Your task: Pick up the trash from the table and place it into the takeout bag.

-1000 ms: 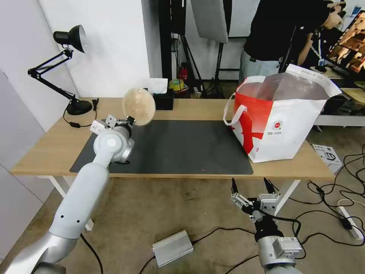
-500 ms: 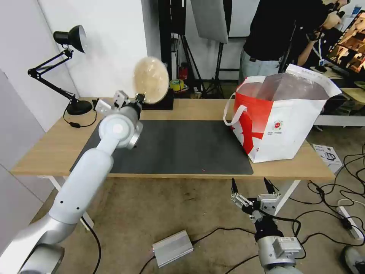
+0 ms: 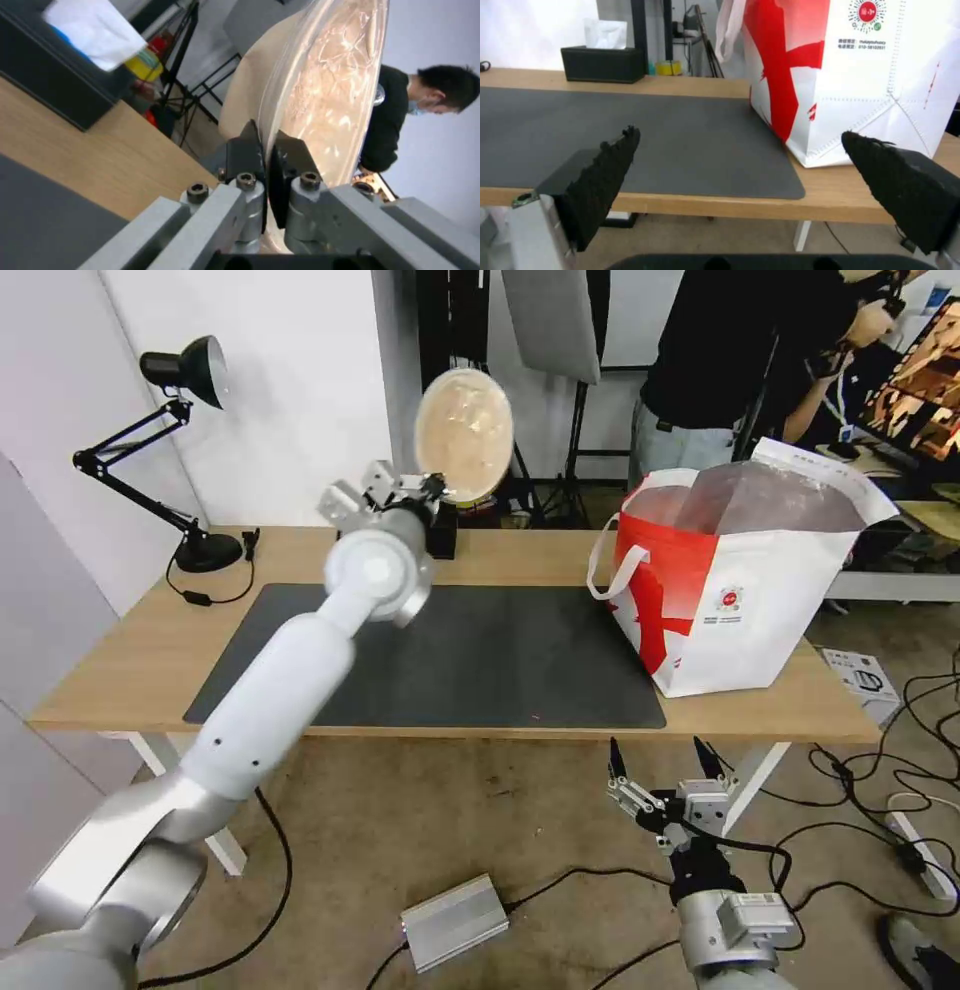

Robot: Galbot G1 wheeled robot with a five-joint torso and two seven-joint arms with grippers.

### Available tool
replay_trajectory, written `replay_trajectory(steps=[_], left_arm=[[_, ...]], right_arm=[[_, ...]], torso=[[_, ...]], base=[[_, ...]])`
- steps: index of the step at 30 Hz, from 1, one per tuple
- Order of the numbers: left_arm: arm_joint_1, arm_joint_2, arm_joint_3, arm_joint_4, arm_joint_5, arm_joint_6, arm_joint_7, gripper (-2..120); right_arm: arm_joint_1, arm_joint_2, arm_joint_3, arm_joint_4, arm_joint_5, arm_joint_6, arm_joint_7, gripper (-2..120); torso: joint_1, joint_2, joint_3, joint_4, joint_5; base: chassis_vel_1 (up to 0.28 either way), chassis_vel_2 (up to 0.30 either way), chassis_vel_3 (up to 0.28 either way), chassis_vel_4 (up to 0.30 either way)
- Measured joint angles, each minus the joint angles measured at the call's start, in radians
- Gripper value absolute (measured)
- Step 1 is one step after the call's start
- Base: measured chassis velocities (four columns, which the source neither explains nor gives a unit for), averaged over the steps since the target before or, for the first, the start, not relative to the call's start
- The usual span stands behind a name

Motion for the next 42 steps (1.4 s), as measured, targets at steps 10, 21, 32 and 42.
replay_trajectory(steps=[10, 21, 32, 42], left_arm=[[-0.163, -0.115, 0.115, 0.131, -0.017, -0.004, 0.034, 1], [-0.259, -0.197, 0.189, 0.239, -0.030, -0.003, 0.092, 1], [-0.317, -0.290, 0.294, 0.338, -0.036, 0.000, 0.191, 1], [-0.338, -0.334, 0.362, 0.387, -0.027, 0.001, 0.260, 1]], right_arm=[[0.000, 0.000, 0.000, 0.000, 0.000, 0.000, 0.000, 100], [0.000, 0.000, 0.000, 0.000, 0.000, 0.000, 0.000, 100], [0.000, 0.000, 0.000, 0.000, 0.000, 0.000, 0.000, 100], [0.000, 0.000, 0.000, 0.000, 0.000, 0.000, 0.000, 100]], torso=[[0.000, 0.000, 0.000, -0.0002, 0.0002], [0.000, 0.000, 0.000, 0.0001, 0.0001], [0.000, 0.000, 0.000, -0.0002, 0.0001], [0.000, 0.000, 0.000, 0.0000, 0.0001]], base=[[0.000, 0.000, 0.000, 0.000], [0.000, 0.000, 0.000, 0.000], [0.000, 0.000, 0.000, 0.000], [0.000, 0.000, 0.000, 0.000]])
